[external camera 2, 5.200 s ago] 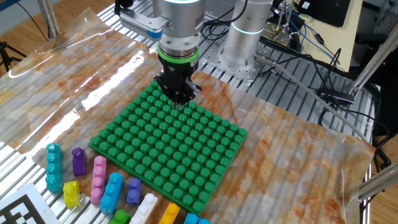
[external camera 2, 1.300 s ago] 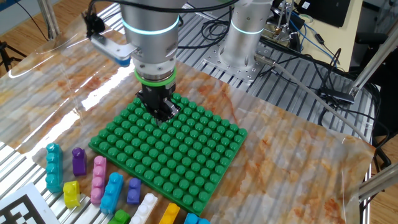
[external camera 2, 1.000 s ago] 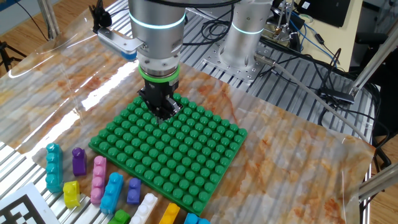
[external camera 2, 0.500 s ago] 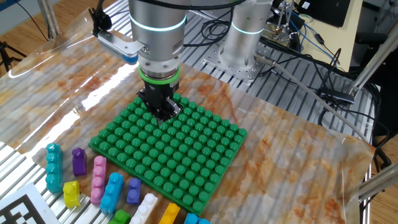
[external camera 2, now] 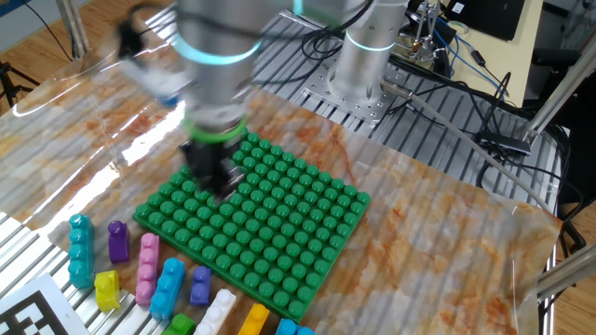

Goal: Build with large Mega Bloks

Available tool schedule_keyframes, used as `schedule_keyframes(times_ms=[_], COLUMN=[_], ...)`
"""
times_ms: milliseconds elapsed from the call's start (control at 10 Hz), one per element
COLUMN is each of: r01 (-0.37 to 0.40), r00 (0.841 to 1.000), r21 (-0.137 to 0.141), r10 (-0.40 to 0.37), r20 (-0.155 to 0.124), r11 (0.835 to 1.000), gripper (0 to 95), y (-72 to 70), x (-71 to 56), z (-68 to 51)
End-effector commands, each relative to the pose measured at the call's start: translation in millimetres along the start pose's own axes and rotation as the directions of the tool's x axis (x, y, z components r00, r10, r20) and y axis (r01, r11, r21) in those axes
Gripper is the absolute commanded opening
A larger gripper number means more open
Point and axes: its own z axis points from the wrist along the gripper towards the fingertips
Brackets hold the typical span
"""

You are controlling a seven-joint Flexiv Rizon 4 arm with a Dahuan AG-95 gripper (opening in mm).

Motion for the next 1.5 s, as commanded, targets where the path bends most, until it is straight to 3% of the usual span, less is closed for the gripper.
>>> schedule_keyframes(times_ms=[100, 300, 800, 1400, 1500], r01=[0.015, 0.024, 0.089, 0.142, 0.147], r00=[1.0, 0.999, 0.995, 0.989, 0.989], r21=[-0.013, -0.012, -0.013, -0.019, -0.019], r10=[-0.015, -0.024, -0.089, -0.142, -0.147], r20=[-0.019, -0.035, -0.04, -0.035, -0.024], r11=[1.0, 1.0, 0.996, 0.99, 0.989], gripper=[38.0, 38.0, 38.0, 38.0, 38.0], y=[-3.9, -12.8, -44.3, -74.0, -78.4], x=[-37.2, -68.8, -122.7, -160.6, -163.8], z=[3.0, 1.9, 5.0, 7.3, 13.5])
